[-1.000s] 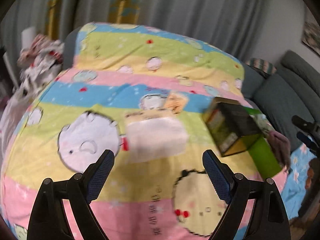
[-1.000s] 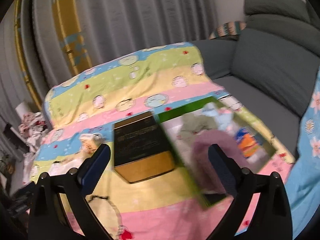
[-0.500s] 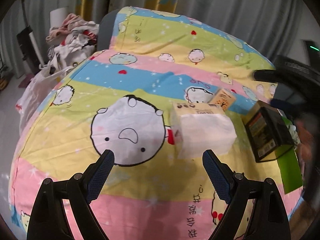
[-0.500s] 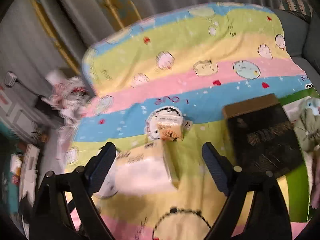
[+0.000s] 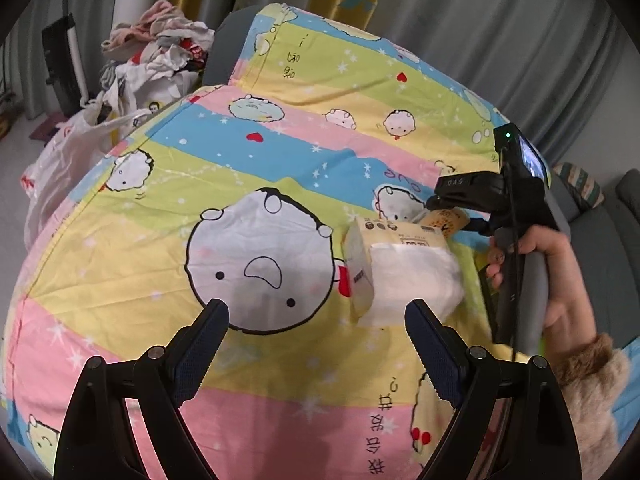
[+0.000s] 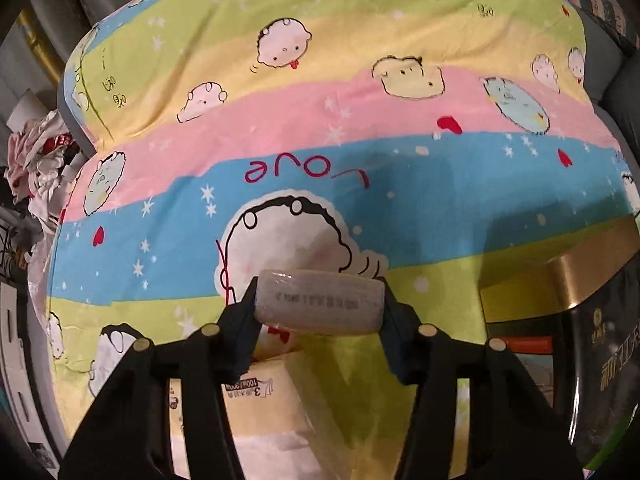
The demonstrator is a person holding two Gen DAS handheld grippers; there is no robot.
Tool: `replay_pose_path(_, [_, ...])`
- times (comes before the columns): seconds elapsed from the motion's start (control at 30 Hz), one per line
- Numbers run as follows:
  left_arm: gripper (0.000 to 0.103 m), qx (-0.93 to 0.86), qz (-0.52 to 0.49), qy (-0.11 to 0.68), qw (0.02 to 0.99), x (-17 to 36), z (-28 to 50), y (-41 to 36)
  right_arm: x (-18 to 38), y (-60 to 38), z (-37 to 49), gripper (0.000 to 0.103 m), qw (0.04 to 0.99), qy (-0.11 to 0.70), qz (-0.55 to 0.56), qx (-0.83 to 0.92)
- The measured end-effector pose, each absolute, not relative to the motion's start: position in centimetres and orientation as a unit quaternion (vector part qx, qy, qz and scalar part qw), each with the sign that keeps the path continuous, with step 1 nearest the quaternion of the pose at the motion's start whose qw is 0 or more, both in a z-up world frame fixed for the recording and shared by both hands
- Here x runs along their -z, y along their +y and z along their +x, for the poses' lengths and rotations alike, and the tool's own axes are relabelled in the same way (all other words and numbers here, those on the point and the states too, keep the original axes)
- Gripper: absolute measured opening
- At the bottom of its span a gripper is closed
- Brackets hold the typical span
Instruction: Organize soft objects
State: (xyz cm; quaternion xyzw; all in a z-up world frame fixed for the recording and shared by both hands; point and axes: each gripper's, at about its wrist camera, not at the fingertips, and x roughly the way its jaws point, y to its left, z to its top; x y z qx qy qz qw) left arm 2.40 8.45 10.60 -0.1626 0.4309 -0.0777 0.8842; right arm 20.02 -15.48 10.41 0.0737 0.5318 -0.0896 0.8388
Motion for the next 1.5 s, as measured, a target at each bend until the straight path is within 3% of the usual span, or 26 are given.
replay_pose_path(0.23, [0.090,0.074,-0.168,0.430,0.884,-10.6,2.2,8.8,-15.8,-13.5,15.3,0.051,0.879,0.472,0.042,0.052])
replay_pose_path(0.43, [0.090,0.074,-0.162,0.431,0.884,-10.6,2.0,8.4,-19.8,-12.5,6.4,0.051,0.910,0.411,0.058,-0.014])
replay_pose_path(0.63, [0.090,0.075,-0.149,0.435,0.885,-10.4,1.7,7.6,-15.8,-12.4,-1.0,0.051,0.922,0.380,0.068,0.015])
replay_pose_path(0.97, [0.090,0.092,-0.119,0.448,0.881,-10.0,1.0,5.6,-9.7,-14.2,-5.7,0.055,0.890,0.446,0.078,0.055])
replay_pose_path(1.03, [0.090,0.096,-0.115,0.455,0.878,-9.7,0.9,5.2,-9.1,-14.6,-6.3,0.074,0.877,0.471,0.090,0.045])
replay_pose_path(1.23, [0.090,0.121,-0.114,0.476,0.864,-8.9,0.2,3.8,-10.2,-15.3,-9.3,0.079,0.875,0.475,0.086,0.050])
replay_pose_path(1.43, [0.090,0.186,-0.129,0.494,0.839,-7.4,-2.1,1.9,-12.5,-18.3,-10.3,0.079,0.881,0.446,0.150,0.043])
replay_pose_path(1.5, [0.083,0.218,-0.140,0.493,0.830,-7.5,-3.1,1.0,-12.4,-19.3,-10.4,0.077,0.877,0.446,0.177,0.030])
